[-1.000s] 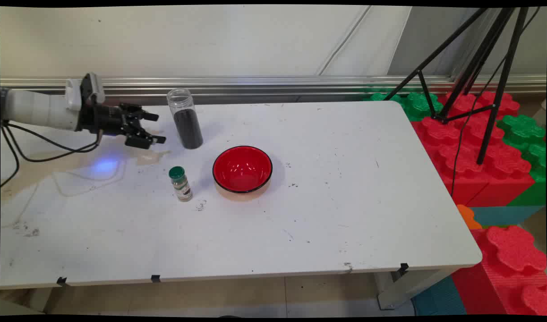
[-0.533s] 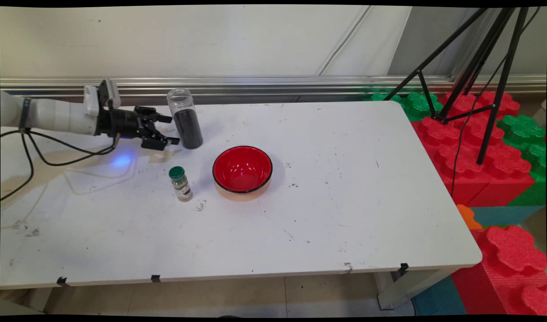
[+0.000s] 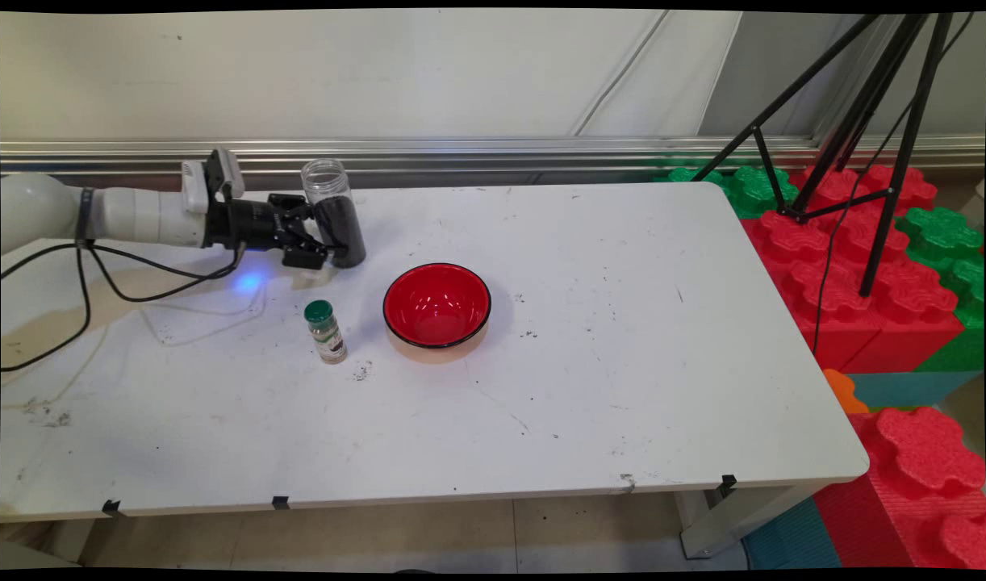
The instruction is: Pick up the black seasoning powder from the table
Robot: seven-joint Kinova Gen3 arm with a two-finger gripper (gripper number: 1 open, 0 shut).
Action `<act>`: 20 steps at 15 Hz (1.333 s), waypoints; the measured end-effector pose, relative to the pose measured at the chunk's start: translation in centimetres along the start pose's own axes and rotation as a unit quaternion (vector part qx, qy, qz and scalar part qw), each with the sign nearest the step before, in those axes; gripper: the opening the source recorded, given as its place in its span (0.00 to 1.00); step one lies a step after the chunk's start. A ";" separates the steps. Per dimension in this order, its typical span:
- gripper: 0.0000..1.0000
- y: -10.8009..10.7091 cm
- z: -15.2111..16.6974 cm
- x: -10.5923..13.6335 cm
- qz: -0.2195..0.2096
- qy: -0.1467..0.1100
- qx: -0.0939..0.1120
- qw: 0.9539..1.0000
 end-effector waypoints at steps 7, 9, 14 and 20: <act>1.00 0.0 2.0 0.2 -0.007 0.020 -0.005 1.000; 1.00 -0.1 2.4 0.3 -0.009 0.024 -0.005 1.000; 1.00 0.0 2.8 0.3 -0.013 0.032 -0.006 0.999; 1.00 0.1 2.7 0.2 -0.015 0.036 -0.008 0.999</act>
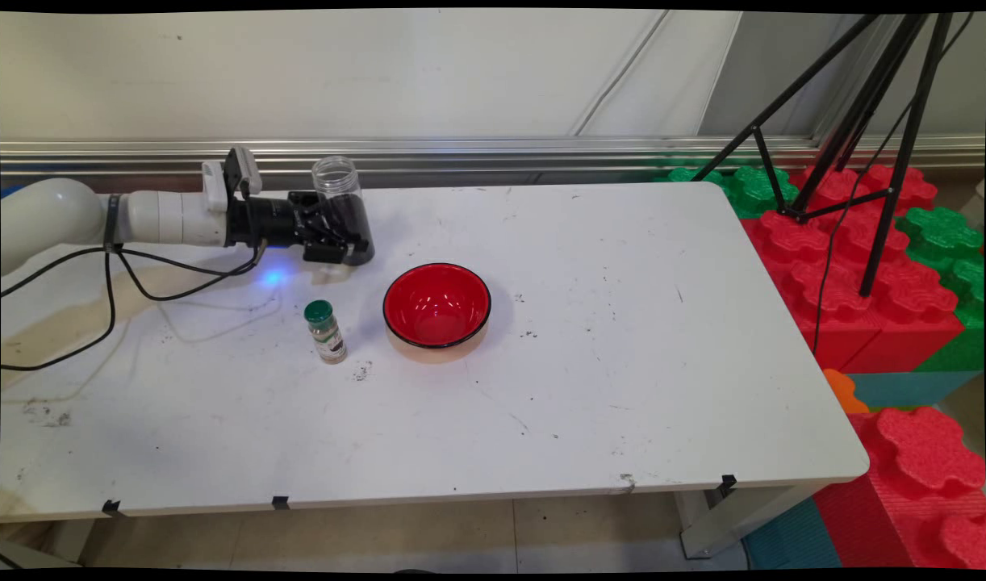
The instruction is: Pick up the black seasoning powder from the table, then pour the black seasoning powder in the red bowl
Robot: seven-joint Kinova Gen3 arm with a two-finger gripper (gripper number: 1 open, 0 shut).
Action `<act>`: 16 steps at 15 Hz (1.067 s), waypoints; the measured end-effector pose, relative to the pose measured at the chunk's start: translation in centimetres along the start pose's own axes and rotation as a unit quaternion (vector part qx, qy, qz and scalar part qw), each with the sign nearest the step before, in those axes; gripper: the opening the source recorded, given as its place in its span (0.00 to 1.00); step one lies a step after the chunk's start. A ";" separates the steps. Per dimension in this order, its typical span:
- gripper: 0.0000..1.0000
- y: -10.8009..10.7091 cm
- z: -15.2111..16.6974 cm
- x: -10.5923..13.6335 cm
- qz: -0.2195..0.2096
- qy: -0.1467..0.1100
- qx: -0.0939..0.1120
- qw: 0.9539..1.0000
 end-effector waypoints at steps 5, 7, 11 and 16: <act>1.00 0.1 0.0 -0.2 0.001 0.001 -0.002 1.000; 0.00 0.2 0.0 -0.2 0.002 0.003 -0.003 1.000; 0.00 0.2 0.0 -0.3 0.005 0.001 -0.005 1.000; 0.00 0.4 -0.2 0.4 0.024 -0.009 -0.011 1.000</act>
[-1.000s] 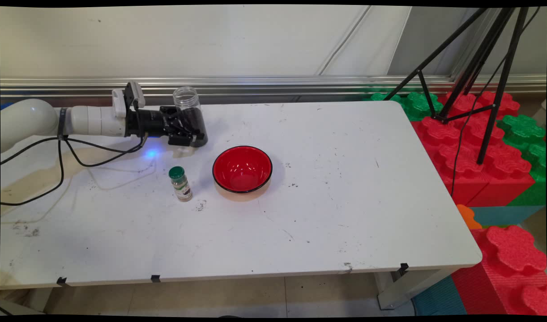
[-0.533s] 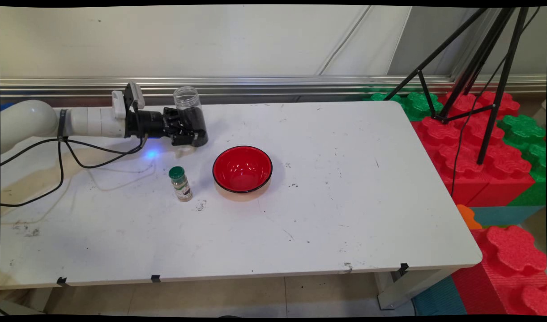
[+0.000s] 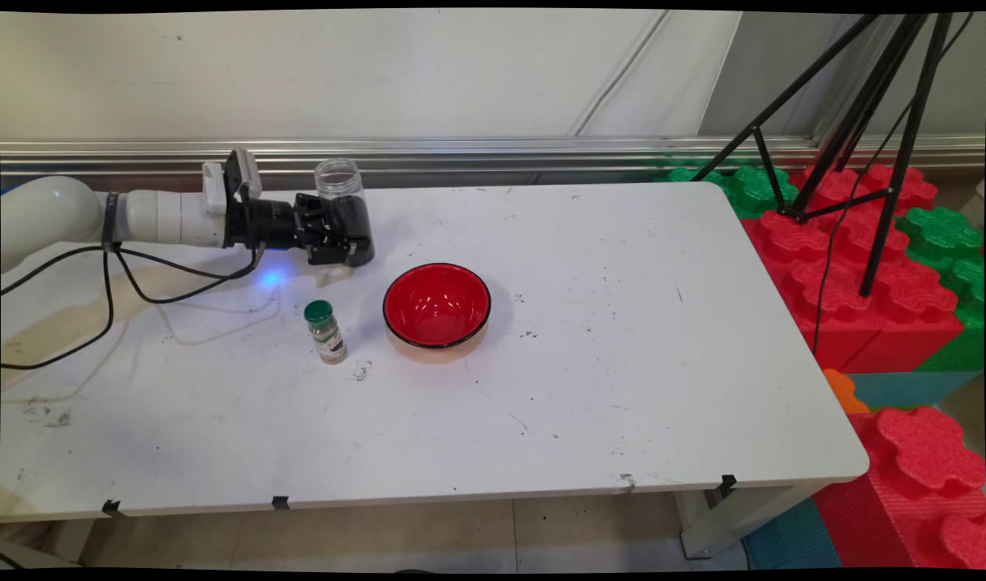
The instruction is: Pour the black seasoning powder in the red bowl
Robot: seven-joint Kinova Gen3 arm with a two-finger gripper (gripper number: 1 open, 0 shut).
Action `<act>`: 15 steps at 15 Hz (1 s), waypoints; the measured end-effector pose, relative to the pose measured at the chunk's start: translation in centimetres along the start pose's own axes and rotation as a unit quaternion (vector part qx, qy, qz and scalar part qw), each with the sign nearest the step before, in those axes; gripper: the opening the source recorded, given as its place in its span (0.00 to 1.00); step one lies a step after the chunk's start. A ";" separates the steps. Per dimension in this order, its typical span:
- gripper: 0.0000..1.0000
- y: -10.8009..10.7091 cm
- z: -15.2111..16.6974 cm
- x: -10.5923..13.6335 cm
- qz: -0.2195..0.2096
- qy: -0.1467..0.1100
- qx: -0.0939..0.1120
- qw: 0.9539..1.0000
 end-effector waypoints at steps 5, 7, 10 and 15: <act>0.00 -0.1 0.1 1.8 0.025 -0.005 -0.001 1.000; 0.00 0.0 0.3 2.7 0.035 -0.004 -0.003 0.999; 0.00 0.1 0.6 4.1 0.048 -0.003 -0.007 0.999; 0.00 0.6 1.3 6.1 0.080 -0.003 -0.019 0.997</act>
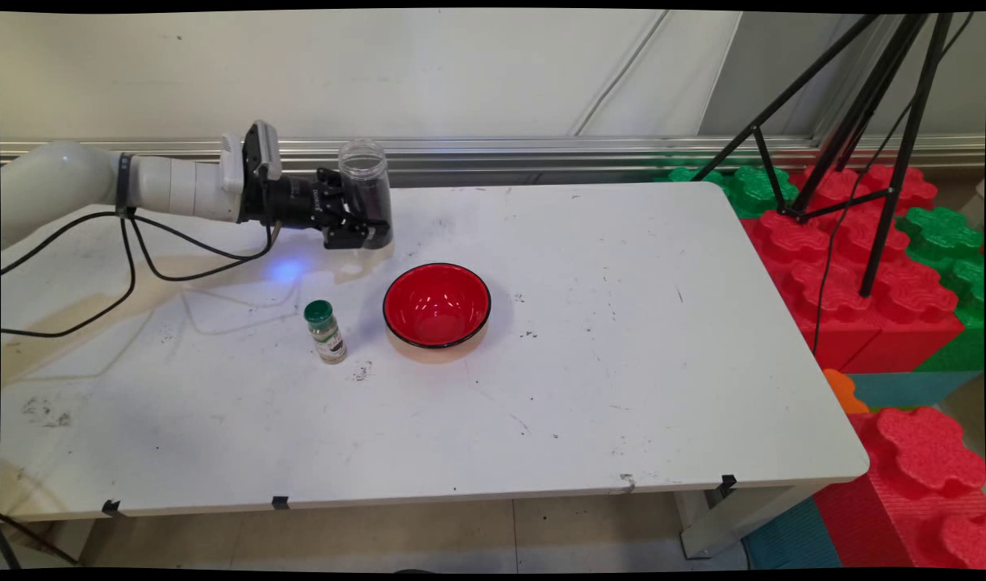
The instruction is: Pour the black seasoning powder in the red bowl
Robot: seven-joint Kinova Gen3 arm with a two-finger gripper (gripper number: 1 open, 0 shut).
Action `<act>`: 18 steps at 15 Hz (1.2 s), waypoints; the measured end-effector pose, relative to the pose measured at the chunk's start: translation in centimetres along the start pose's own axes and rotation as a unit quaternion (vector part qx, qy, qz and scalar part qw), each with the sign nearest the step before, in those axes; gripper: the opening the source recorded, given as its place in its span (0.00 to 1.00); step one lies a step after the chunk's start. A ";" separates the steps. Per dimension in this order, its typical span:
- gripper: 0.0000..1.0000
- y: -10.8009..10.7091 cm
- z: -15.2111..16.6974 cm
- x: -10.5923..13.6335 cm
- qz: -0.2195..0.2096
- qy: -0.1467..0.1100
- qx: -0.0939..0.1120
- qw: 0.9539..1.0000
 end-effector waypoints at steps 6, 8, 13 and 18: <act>0.00 0.3 1.0 1.5 0.059 0.000 -0.013 0.998; 0.00 0.5 1.5 1.9 0.091 -0.001 -0.019 0.996; 0.00 0.8 2.2 2.4 0.163 -0.006 -0.027 0.986; 0.00 1.1 2.8 2.6 0.225 -0.010 -0.031 0.974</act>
